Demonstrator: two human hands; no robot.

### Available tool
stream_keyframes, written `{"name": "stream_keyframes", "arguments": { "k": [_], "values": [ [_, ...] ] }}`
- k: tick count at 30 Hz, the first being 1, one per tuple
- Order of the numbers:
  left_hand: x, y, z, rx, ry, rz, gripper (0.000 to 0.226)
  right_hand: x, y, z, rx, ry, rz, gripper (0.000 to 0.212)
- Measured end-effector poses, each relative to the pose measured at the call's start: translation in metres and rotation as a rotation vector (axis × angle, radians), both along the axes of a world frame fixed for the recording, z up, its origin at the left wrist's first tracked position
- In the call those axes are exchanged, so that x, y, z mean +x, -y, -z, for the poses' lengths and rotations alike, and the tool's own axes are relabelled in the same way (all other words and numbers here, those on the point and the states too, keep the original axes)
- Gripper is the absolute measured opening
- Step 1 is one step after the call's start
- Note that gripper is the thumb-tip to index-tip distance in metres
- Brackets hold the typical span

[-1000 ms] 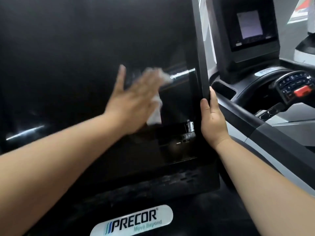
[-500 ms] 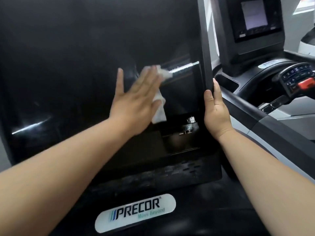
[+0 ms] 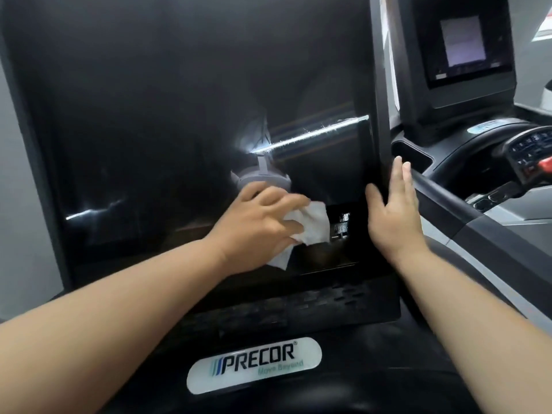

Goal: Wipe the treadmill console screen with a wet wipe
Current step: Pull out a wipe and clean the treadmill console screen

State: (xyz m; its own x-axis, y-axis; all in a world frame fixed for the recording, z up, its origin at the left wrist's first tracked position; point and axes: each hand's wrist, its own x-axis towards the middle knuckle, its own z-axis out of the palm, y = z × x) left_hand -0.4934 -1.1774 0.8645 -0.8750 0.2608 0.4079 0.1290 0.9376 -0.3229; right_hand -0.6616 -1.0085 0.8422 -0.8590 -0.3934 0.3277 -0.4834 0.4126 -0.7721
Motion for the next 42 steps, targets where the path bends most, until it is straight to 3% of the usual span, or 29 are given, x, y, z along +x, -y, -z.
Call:
{"name": "stream_keyframes", "arguments": {
  "k": [2,5,9,13,16,19,21,25,28,31,34,36,38,42],
  "values": [
    [0.003,0.001,0.001,0.126,-0.001,-0.003,0.016,0.029,0.003,0.002,-0.074,-0.200,0.030,0.062],
    [0.016,-0.004,0.005,0.348,0.063,0.011,0.023,0.080,0.010,0.015,-0.145,-0.368,-0.214,0.057],
    [0.051,0.007,-0.003,0.426,-0.033,-0.035,0.020,0.121,0.022,0.049,0.159,-0.392,-0.484,0.058],
    [0.069,0.040,-0.010,0.275,-0.166,-0.232,0.034,0.122,0.010,0.077,0.402,-0.617,-0.383,0.055],
    [0.072,0.052,-0.016,0.221,-0.081,-0.386,0.055,0.100,-0.017,0.084,0.264,-0.685,-0.200,0.040],
    [0.071,0.054,-0.020,0.202,-0.087,-0.422,0.054,0.088,-0.018,0.071,0.027,-0.535,0.085,0.021],
    [0.071,0.052,-0.022,0.224,-0.091,-0.429,0.054,0.103,0.001,0.062,-0.060,-0.414,0.190,0.020],
    [0.075,0.053,-0.019,0.205,-0.034,-0.428,0.064,0.137,0.020,0.063,-0.049,-0.338,0.012,0.016],
    [0.076,0.055,-0.020,0.205,-0.004,-0.427,0.070,0.104,-0.007,0.058,-0.076,-0.266,0.190,0.004],
    [0.075,0.052,-0.018,0.214,-0.001,-0.443,0.071,0.082,-0.019,0.047,-0.070,-0.137,0.355,0.021],
    [0.073,0.048,-0.016,0.236,0.001,-0.466,0.073,0.116,0.013,0.048,-0.039,-0.262,0.250,0.022],
    [0.074,0.047,-0.016,0.235,0.014,-0.473,0.074,0.144,0.029,0.056,-0.029,-0.370,0.070,0.027],
    [0.075,0.049,-0.017,0.224,0.033,-0.468,0.074,0.142,0.024,0.060,-0.025,-0.399,-0.063,0.020],
    [0.077,0.051,-0.020,0.208,0.053,-0.457,0.076,0.087,-0.009,0.051,-0.074,-0.242,0.243,0.010]
  ]
}}
